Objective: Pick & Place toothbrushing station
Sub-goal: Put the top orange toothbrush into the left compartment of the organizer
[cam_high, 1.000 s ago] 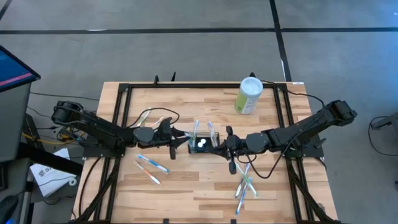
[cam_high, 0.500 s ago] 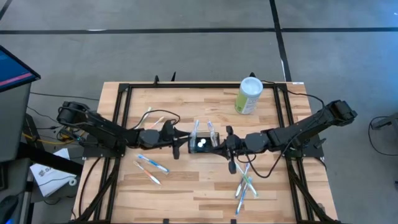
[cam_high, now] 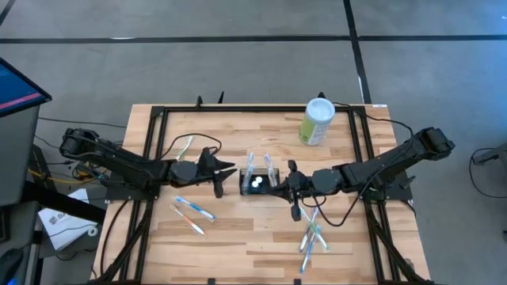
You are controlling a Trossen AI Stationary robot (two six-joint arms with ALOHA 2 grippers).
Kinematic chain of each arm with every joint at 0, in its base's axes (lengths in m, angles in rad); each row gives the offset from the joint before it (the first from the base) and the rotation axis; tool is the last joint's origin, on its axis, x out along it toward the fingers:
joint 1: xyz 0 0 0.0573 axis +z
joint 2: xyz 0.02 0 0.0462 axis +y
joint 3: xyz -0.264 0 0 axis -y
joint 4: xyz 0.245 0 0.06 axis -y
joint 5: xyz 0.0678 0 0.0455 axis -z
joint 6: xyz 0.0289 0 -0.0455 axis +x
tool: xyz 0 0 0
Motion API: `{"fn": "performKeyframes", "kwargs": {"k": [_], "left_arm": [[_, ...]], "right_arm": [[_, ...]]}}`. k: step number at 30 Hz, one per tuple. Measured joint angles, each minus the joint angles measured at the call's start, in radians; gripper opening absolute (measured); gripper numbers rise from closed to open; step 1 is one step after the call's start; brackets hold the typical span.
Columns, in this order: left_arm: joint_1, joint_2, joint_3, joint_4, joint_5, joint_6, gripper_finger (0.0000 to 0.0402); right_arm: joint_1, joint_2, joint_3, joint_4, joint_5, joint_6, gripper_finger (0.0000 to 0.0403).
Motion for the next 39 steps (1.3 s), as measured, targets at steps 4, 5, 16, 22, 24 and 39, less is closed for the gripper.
{"fn": "performKeyframes", "kwargs": {"k": [4,5,16,22,24,39], "left_arm": [[0.010,-0.068,0.000,-0.177,-0.049,-0.086,0.0094],[0.021,-0.083,0.000,-0.227,-0.051,-0.108,0.0094],[0.222,-0.117,0.000,-0.570,0.080,-0.260,0.0094],[0.318,-0.116,0.000,-0.697,0.143,-0.278,0.0094],[0.353,-0.116,0.000,-0.745,0.173,-0.280,0.0094],[0.479,-0.047,0.000,-0.859,0.237,-0.229,0.0094]], "right_arm": [[0.000,0.000,0.000,-0.003,0.000,0.000,0.0000],[0.000,0.000,0.000,-0.003,0.000,0.000,0.0000],[-0.008,0.000,0.000,-0.009,0.000,-0.002,0.0000],[-0.008,0.000,0.000,-0.026,0.000,0.000,0.0000],[-0.008,0.000,0.000,-0.026,0.000,0.000,0.0000],[-0.016,0.000,0.000,-0.029,0.000,-0.002,0.0000]]}}
